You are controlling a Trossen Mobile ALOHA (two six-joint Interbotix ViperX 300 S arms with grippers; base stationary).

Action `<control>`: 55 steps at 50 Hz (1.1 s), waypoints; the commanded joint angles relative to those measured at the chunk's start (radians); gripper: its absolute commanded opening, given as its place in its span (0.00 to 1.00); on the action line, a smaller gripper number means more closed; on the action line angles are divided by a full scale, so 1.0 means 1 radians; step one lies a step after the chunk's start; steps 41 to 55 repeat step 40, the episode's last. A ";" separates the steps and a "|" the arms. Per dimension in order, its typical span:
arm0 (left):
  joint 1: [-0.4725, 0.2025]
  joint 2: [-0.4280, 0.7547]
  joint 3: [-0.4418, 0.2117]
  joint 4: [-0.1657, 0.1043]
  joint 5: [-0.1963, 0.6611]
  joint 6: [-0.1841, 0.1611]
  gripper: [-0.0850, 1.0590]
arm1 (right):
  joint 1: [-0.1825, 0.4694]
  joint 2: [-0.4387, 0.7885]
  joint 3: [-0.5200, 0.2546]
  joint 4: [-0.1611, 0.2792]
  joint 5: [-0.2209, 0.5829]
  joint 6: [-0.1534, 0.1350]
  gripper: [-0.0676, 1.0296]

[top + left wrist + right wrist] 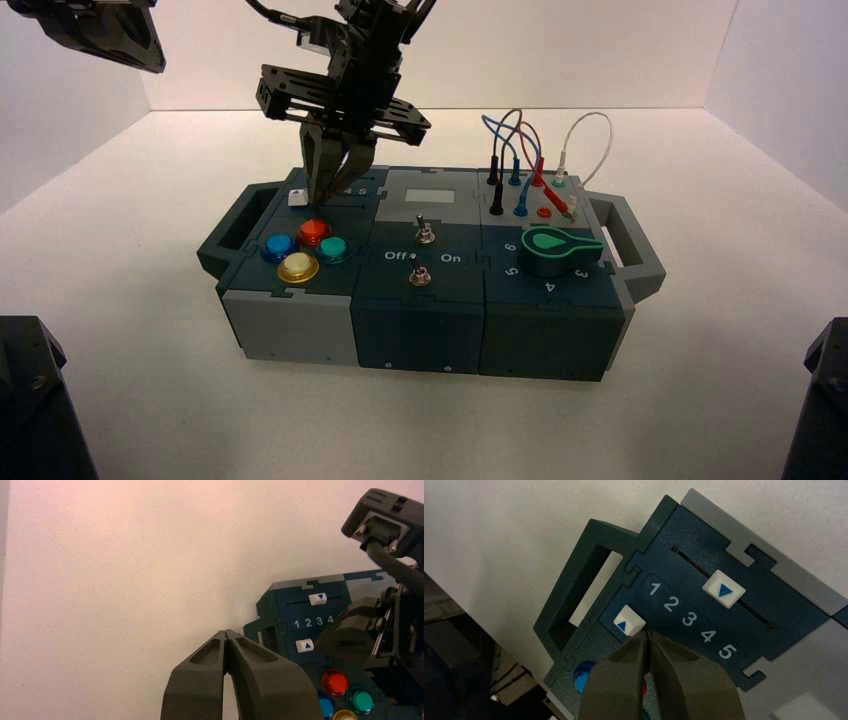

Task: Move the bottom slider to position 1.

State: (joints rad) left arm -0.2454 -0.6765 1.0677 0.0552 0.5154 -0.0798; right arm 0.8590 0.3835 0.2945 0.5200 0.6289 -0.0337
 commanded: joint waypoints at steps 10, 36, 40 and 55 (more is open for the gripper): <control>0.015 -0.005 -0.014 0.006 -0.003 0.002 0.05 | 0.012 -0.046 0.021 -0.009 0.002 -0.008 0.04; 0.025 -0.005 -0.015 0.006 -0.003 0.002 0.05 | 0.006 -0.202 0.149 -0.046 0.005 -0.014 0.04; 0.025 -0.005 -0.015 0.006 -0.002 0.002 0.05 | 0.006 -0.202 0.144 -0.051 0.009 -0.017 0.04; 0.025 -0.005 -0.015 0.006 -0.002 0.002 0.05 | 0.006 -0.202 0.144 -0.051 0.009 -0.017 0.04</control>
